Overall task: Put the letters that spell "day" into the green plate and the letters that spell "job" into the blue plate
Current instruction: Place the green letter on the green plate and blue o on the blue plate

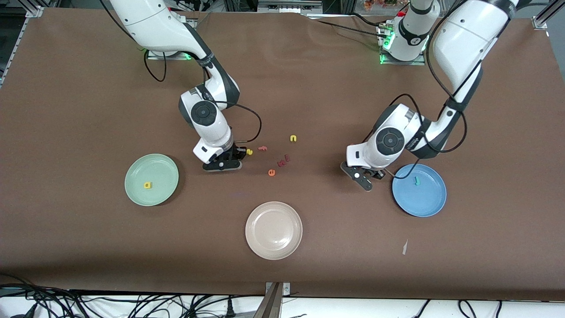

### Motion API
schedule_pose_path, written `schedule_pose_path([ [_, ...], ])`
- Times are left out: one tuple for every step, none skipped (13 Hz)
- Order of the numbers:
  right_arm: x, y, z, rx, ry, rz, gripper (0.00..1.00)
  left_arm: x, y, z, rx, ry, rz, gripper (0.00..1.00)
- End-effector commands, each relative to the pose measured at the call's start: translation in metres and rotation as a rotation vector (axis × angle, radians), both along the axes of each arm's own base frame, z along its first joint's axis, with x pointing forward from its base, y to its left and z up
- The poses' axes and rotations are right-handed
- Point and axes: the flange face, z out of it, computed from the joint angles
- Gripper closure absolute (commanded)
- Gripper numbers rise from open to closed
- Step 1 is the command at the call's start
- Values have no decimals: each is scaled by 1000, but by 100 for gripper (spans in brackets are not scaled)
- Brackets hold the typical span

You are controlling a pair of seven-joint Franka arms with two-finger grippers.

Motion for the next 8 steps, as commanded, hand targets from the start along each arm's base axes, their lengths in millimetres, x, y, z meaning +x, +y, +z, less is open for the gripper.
schedule_pose_path([
  [20, -35, 50, -37, 6, 71, 76, 18, 57, 28, 22, -3, -143, 100],
  [33, -64, 65, -41, 5, 99, 76, 28, 85, 32, 12, -2, -202, 100],
  [44, -93, 77, -50, 10, 144, 76, 41, 107, 34, -2, -6, -268, 100],
  [53, -124, 89, -58, 16, 186, 76, 51, 126, 32, -16, -8, -322, 100],
  [60, -154, 98, -62, 15, 221, 75, 61, 144, 31, -23, -12, -354, 100],
  [67, -181, 102, -65, 10, 244, 75, 67, 156, 25, -27, -9, -382, 100],
  [73, -204, 105, -70, 8, 275, 74, 74, 174, 18, -18, -9, -400, 100],
  [76, -227, 103, -72, 15, 284, 72, 76, 184, 8, -22, -7, -423, 100],
])
